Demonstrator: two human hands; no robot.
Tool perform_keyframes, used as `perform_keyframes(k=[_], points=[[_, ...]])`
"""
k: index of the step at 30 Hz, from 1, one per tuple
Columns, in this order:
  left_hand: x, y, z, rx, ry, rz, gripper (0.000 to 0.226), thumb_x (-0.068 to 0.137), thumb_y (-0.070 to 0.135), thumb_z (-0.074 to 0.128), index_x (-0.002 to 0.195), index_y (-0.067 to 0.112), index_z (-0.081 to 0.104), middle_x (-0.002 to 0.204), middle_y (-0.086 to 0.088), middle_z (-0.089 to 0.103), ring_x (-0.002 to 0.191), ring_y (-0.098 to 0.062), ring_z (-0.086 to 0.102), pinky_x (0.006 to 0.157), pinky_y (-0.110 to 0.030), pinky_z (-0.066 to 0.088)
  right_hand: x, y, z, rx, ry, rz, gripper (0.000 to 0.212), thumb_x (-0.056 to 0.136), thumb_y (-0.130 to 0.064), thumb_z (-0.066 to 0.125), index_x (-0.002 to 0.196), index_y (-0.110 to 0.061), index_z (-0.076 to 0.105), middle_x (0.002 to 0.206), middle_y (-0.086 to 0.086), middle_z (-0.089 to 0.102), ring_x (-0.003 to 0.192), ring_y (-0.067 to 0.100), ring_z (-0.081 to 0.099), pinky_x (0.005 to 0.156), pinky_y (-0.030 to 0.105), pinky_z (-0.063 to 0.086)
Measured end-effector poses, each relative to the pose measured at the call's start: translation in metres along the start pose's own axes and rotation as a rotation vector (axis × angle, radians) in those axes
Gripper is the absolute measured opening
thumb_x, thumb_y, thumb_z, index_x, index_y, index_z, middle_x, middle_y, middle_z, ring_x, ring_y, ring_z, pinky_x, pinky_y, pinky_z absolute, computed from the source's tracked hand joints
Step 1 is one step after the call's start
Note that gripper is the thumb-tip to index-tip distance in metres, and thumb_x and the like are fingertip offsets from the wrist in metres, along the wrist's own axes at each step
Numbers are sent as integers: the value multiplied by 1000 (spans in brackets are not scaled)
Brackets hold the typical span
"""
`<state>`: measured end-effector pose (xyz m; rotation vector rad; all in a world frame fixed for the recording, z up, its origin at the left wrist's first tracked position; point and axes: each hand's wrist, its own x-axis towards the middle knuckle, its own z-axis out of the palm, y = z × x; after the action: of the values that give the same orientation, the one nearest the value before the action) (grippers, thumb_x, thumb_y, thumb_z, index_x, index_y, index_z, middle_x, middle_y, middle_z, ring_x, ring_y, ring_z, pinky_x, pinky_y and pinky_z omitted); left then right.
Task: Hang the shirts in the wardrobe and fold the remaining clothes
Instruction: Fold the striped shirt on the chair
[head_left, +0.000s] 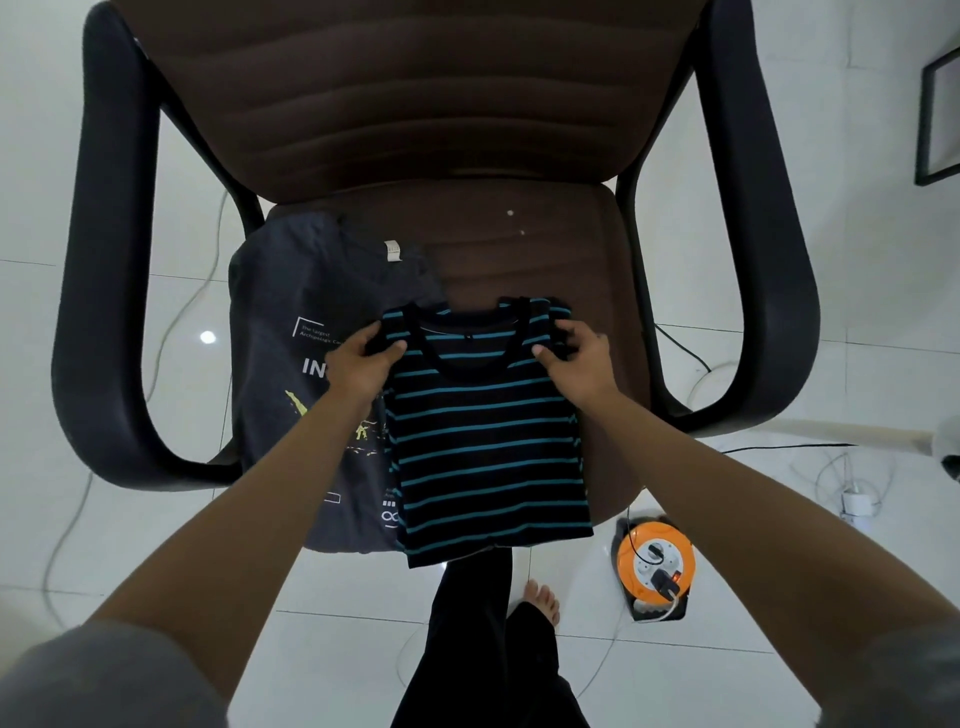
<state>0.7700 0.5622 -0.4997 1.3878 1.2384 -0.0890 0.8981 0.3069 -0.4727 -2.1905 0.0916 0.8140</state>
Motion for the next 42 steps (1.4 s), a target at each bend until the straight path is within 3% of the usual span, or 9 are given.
perform_keyframes(k=[2, 5, 8, 11, 15, 21, 25, 30, 42], points=[[12, 4, -2, 119, 36, 44, 53, 42, 63, 83, 90, 43, 70, 112, -3, 66, 100, -19, 65, 90, -36, 54, 2, -7, 0, -123, 66, -57, 42, 83, -35, 70, 120, -21, 58, 123, 9, 40, 111, 23, 48, 101, 35, 43], [-20, 49, 3, 155, 15, 158, 16, 70, 24, 81, 71, 29, 65, 83, 1, 66, 86, -19, 64, 86, -34, 54, 5, -16, 1, -146, 94, -159, 22, 85, -28, 69, 103, -16, 64, 109, 6, 52, 98, 20, 55, 92, 35, 49], [-23, 60, 5, 203, -33, 228, 24, 79, 10, 73, 70, 21, 54, 75, 0, 60, 79, -20, 60, 79, -36, 52, 7, -24, 0, -30, 59, -156, 13, 86, -14, 68, 97, -10, 61, 91, 2, 60, 78, 11, 55, 84, 30, 52], [-19, 61, -2, 220, -132, 209, 24, 82, 5, 68, 78, 21, 51, 79, -2, 60, 78, -20, 59, 69, -34, 52, 12, -27, -4, 34, 19, -178, 33, 82, -7, 68, 110, -17, 53, 91, 0, 59, 73, 8, 56, 72, 16, 51], [-19, 73, -11, 170, -367, 205, 35, 83, -9, 60, 100, 20, 54, 97, 1, 64, 82, -12, 61, 57, -19, 53, 24, -33, -14, 56, -189, -244, 55, 74, 8, 64, 117, -24, 50, 115, -5, 55, 108, 14, 57, 94, 26, 49], [-6, 89, -24, 333, -530, 218, 31, 82, -7, 62, 95, 19, 54, 93, -6, 64, 82, -17, 64, 65, -22, 58, 41, -53, -29, -149, -380, -323, 46, 72, 2, 74, 108, -21, 54, 107, 3, 60, 99, 19, 61, 89, 34, 53], [12, 93, -36, 684, -525, 364, 28, 80, 3, 70, 91, 21, 53, 91, -8, 65, 84, -22, 64, 75, -28, 53, 52, -65, -47, -521, -422, -449, 42, 76, -13, 76, 109, -19, 52, 100, 8, 64, 90, 24, 62, 76, 31, 49], [23, 91, -38, 1134, -446, 557, 32, 79, 16, 72, 104, 13, 52, 98, -7, 62, 95, -25, 60, 86, -36, 46, 62, -68, -49, -807, -423, -495, 54, 81, -19, 73, 125, -10, 45, 112, 13, 61, 103, 29, 58, 84, 32, 45], [-30, 25, -7, 358, 100, 214, 57, 71, 18, 79, 117, 10, 46, 99, -10, 61, 94, -22, 62, 85, -34, 51, 18, -21, -11, -67, 47, -126, 61, 77, -27, 76, 125, -15, 40, 95, 1, 56, 84, 13, 57, 77, 25, 44]])
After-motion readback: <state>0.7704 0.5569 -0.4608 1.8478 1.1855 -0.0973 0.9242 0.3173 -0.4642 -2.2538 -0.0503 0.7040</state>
